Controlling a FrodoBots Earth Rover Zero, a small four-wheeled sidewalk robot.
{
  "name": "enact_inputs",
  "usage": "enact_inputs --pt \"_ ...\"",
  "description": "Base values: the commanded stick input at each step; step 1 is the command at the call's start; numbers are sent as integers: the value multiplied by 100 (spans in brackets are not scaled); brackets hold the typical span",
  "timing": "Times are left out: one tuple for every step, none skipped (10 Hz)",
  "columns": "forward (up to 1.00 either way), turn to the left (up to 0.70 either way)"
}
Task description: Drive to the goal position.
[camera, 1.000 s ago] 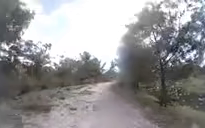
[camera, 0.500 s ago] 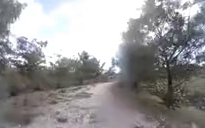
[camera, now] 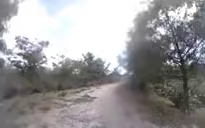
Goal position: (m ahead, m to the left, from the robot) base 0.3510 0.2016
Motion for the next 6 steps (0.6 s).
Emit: enact_inputs --pt "85 0" --pt "85 0" --pt "85 0" --pt "85 0" --pt "85 0" --pt "85 0"
